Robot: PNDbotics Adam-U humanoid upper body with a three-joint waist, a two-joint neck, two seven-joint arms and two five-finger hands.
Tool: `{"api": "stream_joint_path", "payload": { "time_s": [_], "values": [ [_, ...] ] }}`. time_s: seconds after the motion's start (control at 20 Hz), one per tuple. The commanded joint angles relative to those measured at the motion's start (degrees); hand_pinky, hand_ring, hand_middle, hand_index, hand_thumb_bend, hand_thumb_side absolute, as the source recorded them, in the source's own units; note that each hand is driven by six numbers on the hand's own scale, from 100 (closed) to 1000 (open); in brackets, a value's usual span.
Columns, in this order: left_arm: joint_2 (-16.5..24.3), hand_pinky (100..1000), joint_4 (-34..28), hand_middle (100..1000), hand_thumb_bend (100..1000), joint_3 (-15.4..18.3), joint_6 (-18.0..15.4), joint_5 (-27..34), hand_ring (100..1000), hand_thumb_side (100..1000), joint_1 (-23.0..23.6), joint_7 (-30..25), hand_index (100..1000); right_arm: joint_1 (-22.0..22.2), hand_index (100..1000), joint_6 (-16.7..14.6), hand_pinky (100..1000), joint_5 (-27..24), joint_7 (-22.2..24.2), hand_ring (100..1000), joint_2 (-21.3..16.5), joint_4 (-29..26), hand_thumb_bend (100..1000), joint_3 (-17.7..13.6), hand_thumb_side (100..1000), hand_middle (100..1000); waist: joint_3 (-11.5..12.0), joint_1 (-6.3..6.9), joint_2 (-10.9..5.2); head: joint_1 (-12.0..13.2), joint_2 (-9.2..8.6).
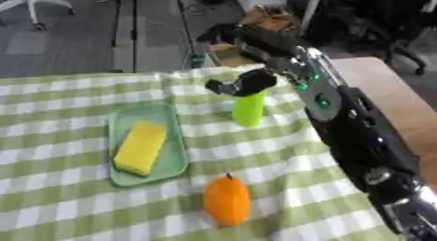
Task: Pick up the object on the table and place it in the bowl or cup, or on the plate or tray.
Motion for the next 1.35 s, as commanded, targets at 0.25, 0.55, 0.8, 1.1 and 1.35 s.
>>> {"api": "stream_joint_path", "payload": {
  "time_s": [0.25, 0.55, 0.8, 1.1, 1.35],
  "values": [
    [0.40, 811, -1.16, 774, 378, 0.58, 0.31, 0.63, 722, 1000, 0.40, 6.28, 867, 4.75, 911, 12.71, 715, -12.12, -15.71, 731, -2.37, -10.09, 306, -4.89, 389, 775, -0.91, 1.36, -7.00, 1.12, -1.06],
    [-0.08, 808, -1.16, 767, 358, 0.60, 1.28, 0.87, 715, 1000, 0.94, 9.49, 863, 9.23, 912, 18.56, 690, -18.58, -21.52, 728, -3.66, -15.16, 255, -5.35, 423, 779, -1.76, 2.00, -6.42, 1.76, -1.57],
    [-0.26, 806, -1.16, 764, 347, 0.47, 2.15, 1.13, 711, 1000, 1.03, 10.50, 862, 11.81, 916, 20.18, 684, -21.37, -20.23, 726, -4.85, -16.15, 228, -6.17, 437, 783, -2.39, 2.04, -6.13, 2.10, -1.96],
    [-0.17, 806, -1.16, 764, 341, 0.54, 2.55, 1.21, 710, 1000, 1.25, 10.33, 862, 13.90, 915, 21.07, 677, -22.86, -18.76, 721, -5.67, -16.32, 213, -7.21, 450, 780, -2.45, 2.12, -6.17, 2.24, -2.12],
    [-0.14, 805, -1.16, 763, 329, 0.79, 3.26, 1.02, 708, 1000, 1.45, 10.38, 859, 14.64, 916, 21.55, 676, -23.69, -18.23, 720, -5.72, -16.27, 211, -7.81, 448, 779, -2.44, 2.02, -6.43, 2.29, -2.34]
  ]
}}
